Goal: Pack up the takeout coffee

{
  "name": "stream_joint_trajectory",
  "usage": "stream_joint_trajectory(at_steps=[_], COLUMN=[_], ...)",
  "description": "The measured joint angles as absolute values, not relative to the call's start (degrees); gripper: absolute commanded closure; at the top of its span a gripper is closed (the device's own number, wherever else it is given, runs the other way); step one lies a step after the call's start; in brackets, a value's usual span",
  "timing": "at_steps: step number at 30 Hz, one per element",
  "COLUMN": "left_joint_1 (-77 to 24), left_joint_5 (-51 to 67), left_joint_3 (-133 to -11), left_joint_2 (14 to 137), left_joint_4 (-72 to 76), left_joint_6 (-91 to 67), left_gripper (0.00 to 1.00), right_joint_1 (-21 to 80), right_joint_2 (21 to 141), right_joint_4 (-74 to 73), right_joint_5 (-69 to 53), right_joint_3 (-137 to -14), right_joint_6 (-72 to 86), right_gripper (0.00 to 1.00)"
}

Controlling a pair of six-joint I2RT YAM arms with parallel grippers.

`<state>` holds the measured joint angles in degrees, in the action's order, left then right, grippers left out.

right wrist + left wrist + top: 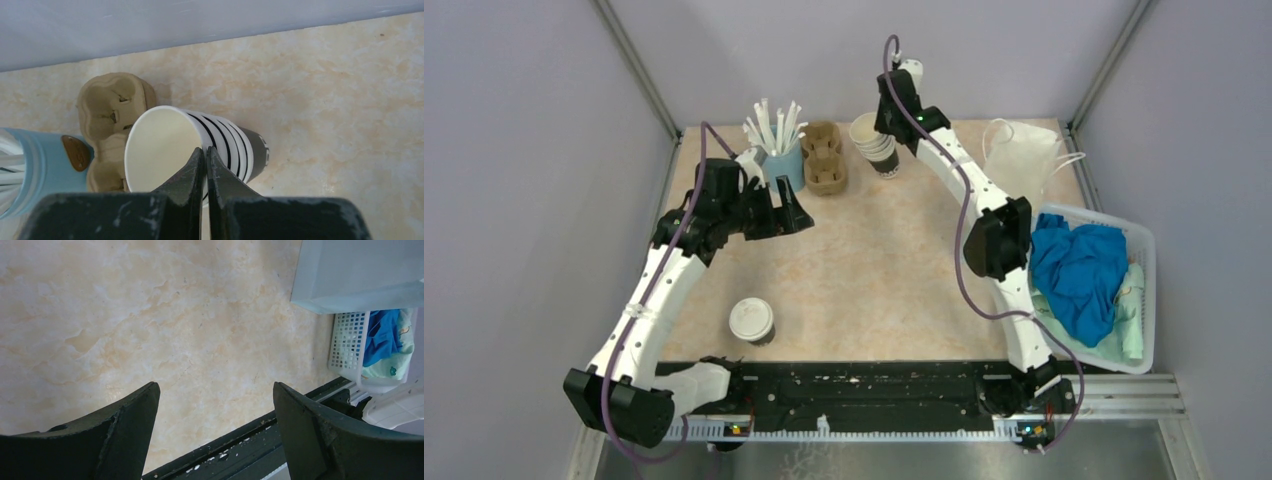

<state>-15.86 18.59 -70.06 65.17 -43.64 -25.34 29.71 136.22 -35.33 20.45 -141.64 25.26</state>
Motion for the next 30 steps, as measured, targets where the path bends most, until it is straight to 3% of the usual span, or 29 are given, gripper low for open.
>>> stream_joint_trajectory(at_steps=[13, 20, 30], left_joint_1=[-15.86, -15.86, -15.86], left_joint_5=[18.59, 18.59, 18.68], left_joint_3=[-70.08, -70.22, -70.57], left_joint_2=[65.17, 65.52, 66.30], left_joint_4=[-42.65, -41.54, -40.12], left_joint_6=[-26.28, -27.38, -28.88], left_gripper=[0.10, 0.10, 0.12], right_joint_1=[23.03, 19.29, 18.37], right_joint_2=[126.87, 120.25, 117.80], right_joint_4=[-26.52, -12.25, -3.73], right_joint_5=[4.69, -8.75, -17.15], right_joint_3=[-124.25, -106.37, -102.74], right_joint_6=[37.47, 47.22, 50.26], right_gripper=[1.00, 1.00, 1.00])
